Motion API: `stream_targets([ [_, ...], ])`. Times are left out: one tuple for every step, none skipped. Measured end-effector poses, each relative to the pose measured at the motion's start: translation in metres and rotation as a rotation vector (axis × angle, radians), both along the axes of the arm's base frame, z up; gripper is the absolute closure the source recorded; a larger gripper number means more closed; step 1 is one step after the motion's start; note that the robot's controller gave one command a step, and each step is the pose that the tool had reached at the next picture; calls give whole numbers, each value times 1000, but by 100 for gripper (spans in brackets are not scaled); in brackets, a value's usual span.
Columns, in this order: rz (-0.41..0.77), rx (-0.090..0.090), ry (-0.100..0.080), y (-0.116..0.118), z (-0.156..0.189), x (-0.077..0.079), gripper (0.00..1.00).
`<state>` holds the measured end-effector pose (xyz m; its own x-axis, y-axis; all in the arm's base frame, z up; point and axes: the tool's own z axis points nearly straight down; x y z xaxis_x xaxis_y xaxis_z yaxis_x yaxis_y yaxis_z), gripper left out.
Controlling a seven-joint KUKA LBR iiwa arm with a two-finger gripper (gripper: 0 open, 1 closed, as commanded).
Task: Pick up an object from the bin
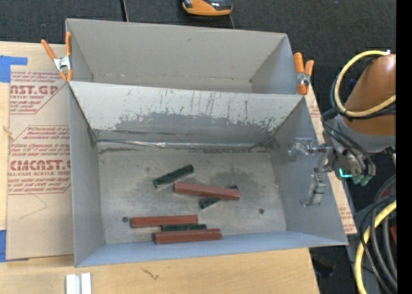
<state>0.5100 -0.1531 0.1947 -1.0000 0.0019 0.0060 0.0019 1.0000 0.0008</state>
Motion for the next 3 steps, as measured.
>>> stream_targets([
  [2,-2,-8,1,4,2,0],
  [134,-2,-10,37,-43,7,0],
  [-25,0,-6,103,-48,8,0],
])
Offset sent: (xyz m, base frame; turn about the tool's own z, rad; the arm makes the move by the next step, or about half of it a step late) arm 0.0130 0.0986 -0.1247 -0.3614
